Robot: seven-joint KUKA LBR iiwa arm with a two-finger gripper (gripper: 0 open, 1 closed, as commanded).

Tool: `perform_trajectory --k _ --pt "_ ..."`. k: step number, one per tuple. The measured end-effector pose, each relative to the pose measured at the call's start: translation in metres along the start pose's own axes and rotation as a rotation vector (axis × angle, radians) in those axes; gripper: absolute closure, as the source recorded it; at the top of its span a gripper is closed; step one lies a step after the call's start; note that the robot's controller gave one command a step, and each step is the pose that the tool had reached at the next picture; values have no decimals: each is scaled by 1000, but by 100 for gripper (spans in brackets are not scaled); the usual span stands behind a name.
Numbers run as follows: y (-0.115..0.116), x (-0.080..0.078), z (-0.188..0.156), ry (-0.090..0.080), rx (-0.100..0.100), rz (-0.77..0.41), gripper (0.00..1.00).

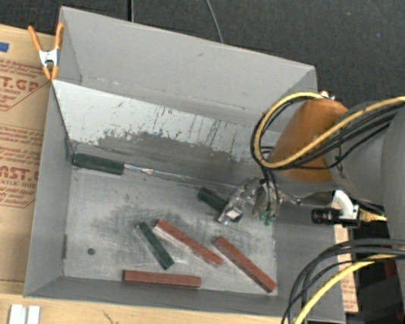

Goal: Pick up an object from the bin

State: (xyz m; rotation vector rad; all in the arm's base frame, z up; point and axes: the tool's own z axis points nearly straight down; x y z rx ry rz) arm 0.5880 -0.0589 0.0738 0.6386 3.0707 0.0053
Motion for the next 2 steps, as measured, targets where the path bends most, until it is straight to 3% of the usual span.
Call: perform_trajectory --k 1,2 --pt "0 0 0 2 1 0 100" --pt "1 -3 -141 2 3 -31 100"
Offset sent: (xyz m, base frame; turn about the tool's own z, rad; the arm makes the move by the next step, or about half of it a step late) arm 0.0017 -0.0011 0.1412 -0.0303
